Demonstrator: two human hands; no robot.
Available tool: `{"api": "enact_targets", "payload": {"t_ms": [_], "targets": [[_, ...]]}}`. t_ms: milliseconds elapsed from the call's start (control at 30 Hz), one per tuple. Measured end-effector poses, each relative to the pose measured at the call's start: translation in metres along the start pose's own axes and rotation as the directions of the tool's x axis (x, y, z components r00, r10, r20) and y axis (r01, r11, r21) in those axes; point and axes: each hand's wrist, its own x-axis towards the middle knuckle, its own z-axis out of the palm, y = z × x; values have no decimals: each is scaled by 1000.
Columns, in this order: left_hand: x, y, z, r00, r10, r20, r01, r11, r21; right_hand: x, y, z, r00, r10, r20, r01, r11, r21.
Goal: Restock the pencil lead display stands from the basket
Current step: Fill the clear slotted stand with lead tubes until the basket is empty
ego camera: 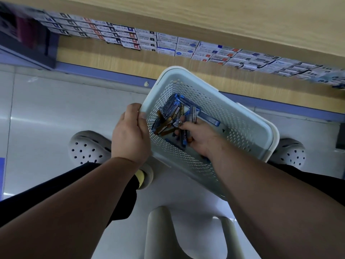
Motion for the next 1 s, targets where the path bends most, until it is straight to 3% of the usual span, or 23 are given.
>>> {"api": "enact_targets", "payload": {"t_ms": [233, 367, 533, 1000], "targets": [[-2, -2, 2, 1000, -17, 7, 18, 1000, -6, 4, 2, 4, 991, -14, -130, 13, 1000, -11], [-5, -2, 3, 1000, -25, 0, 25, 1000, -18, 12, 9, 7, 950, -116, -288, 89, 990, -105], [-6, -2, 4, 1000, -31, 2, 31, 999, -25, 21, 18, 23, 912, -177, -371, 127, 980, -154], [-5, -1, 5, 999, -51, 3, 51, 997, -61, 28, -3, 52, 935, -76, -345, 22, 987, -160]]}}
